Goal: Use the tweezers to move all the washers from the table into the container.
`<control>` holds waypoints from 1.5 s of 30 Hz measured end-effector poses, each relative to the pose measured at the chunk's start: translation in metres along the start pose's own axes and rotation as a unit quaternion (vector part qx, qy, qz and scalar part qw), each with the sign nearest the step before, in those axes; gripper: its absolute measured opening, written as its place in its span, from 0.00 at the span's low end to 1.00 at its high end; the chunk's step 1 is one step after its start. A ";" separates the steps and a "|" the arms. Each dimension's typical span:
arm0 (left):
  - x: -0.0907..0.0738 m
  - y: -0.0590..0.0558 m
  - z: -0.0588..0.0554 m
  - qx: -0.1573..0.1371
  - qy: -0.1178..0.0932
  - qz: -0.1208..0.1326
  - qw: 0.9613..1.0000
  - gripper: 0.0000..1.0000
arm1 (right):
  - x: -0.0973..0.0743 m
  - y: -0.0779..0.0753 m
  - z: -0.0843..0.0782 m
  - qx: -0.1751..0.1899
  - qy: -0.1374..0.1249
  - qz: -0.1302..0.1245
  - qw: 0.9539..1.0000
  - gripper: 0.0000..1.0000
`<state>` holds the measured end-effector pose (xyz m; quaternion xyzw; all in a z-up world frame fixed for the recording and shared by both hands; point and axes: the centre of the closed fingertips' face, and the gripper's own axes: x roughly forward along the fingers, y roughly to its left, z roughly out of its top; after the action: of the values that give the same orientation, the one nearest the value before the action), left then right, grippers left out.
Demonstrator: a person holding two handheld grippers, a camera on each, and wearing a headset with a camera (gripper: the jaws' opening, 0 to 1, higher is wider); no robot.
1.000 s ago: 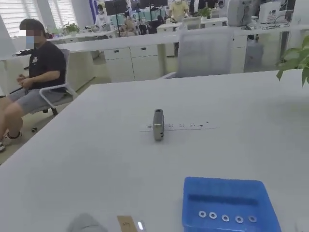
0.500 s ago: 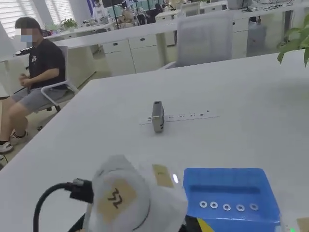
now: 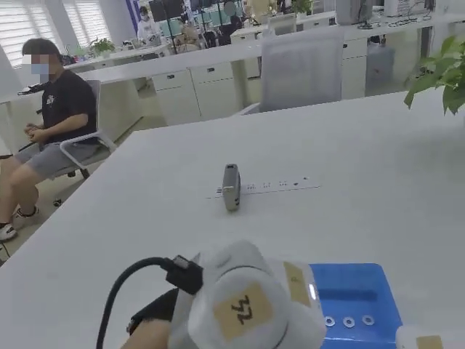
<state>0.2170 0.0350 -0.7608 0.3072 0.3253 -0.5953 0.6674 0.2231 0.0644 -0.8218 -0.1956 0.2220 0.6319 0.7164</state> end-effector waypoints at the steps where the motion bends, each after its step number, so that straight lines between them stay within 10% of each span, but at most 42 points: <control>1: 0.000 0.000 -0.001 -0.002 0.000 0.001 1.000 0.00 | 0.001 0.000 0.000 0.003 0.000 0.000 1.000 0.04; 8: -0.011 -0.002 -0.019 -0.024 0.003 0.013 1.000 0.00 | 0.007 0.002 0.000 0.087 -0.002 0.008 0.996 0.17; 14: -0.016 -0.003 -0.046 -0.041 0.018 0.015 0.999 0.00 | 0.003 0.012 -0.002 0.059 0.012 0.002 0.998 0.35; 20: -0.008 -0.011 -0.076 -0.042 0.050 0.003 0.998 0.00 | -0.038 0.017 -0.001 0.084 -0.006 -0.023 0.996 0.39; 27: 0.013 -0.011 -0.093 -0.042 0.074 -0.009 0.996 0.00 | -0.112 0.009 -0.021 0.112 0.000 -0.128 0.985 0.39; 34: 0.031 -0.009 -0.102 -0.030 0.105 -0.025 0.994 0.00 | -0.159 -0.016 -0.015 0.156 -0.091 -0.235 0.955 0.46; 40: 0.037 -0.004 -0.106 -0.022 0.136 -0.025 0.990 0.00 | -0.194 -0.033 0.012 0.121 -0.180 -0.319 0.922 0.62; 45: 0.038 0.001 -0.109 -0.026 0.162 -0.022 0.986 0.00 | -0.202 -0.043 0.007 0.098 -0.171 -0.372 0.907 0.77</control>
<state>0.2135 0.0997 -0.8569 0.3749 0.4510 -0.5440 0.6001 0.2450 -0.1029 -0.7020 -0.0814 0.0677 0.3184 0.9420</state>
